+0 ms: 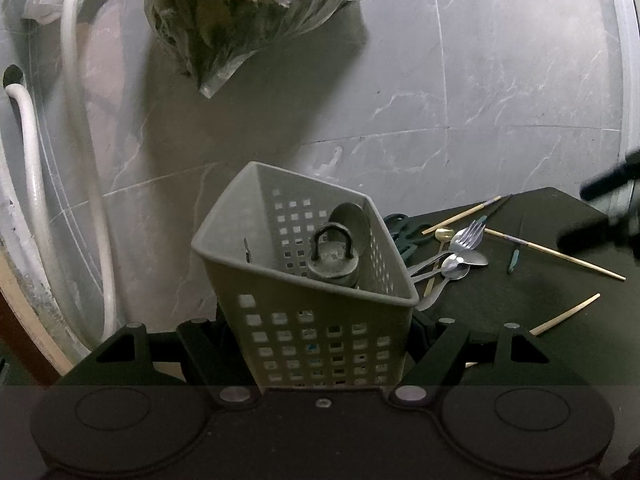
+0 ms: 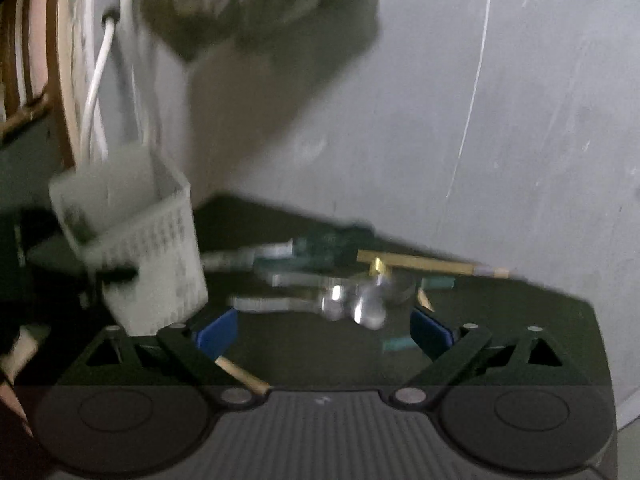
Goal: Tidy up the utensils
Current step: 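Grasp a silver spoon from the pile with the right tool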
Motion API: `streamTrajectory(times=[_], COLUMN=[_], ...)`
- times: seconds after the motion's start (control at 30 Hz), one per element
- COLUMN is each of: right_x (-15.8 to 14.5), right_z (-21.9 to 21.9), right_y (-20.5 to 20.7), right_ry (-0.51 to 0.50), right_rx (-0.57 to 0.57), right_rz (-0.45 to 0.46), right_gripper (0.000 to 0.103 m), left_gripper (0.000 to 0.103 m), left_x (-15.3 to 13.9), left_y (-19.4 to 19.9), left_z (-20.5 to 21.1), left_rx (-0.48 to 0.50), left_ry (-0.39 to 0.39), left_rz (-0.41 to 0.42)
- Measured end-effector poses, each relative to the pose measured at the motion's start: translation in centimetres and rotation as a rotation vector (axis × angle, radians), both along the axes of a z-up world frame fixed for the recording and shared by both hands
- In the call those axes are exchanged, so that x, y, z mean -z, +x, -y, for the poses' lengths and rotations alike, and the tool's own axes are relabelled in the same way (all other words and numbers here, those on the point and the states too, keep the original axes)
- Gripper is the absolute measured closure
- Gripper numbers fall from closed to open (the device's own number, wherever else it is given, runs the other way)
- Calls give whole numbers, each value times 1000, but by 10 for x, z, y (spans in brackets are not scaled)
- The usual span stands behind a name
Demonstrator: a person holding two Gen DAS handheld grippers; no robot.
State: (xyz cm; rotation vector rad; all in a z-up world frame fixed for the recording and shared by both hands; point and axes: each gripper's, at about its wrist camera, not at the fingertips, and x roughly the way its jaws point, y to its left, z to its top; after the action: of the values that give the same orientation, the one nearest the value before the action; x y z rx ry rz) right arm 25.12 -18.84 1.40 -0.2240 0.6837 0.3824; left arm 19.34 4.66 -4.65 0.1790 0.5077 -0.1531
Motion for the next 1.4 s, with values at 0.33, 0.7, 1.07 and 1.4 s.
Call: streamTrajectory(times=[0.33, 0.7, 1.07, 1.4], right_x=[48, 89, 107, 118], right_z=[-12, -52, -64, -78], right_y=[4, 38, 55, 62], right_ry=[-67, -236, -269, -285], right_rx=[-34, -125, -180, -236], right_rz=[-62, 70, 118, 170], right_gripper=[7, 7, 10, 14], left_gripper=[25, 25, 25, 25], left_x=[0, 0, -2, -1], left_y=[-1, -4, -4, -3], left_z=[4, 7, 6, 6], left_rx=[-33, -66, -60, -51], left_ry=[3, 9, 17, 18], left_rz=[-5, -1, -9, -8])
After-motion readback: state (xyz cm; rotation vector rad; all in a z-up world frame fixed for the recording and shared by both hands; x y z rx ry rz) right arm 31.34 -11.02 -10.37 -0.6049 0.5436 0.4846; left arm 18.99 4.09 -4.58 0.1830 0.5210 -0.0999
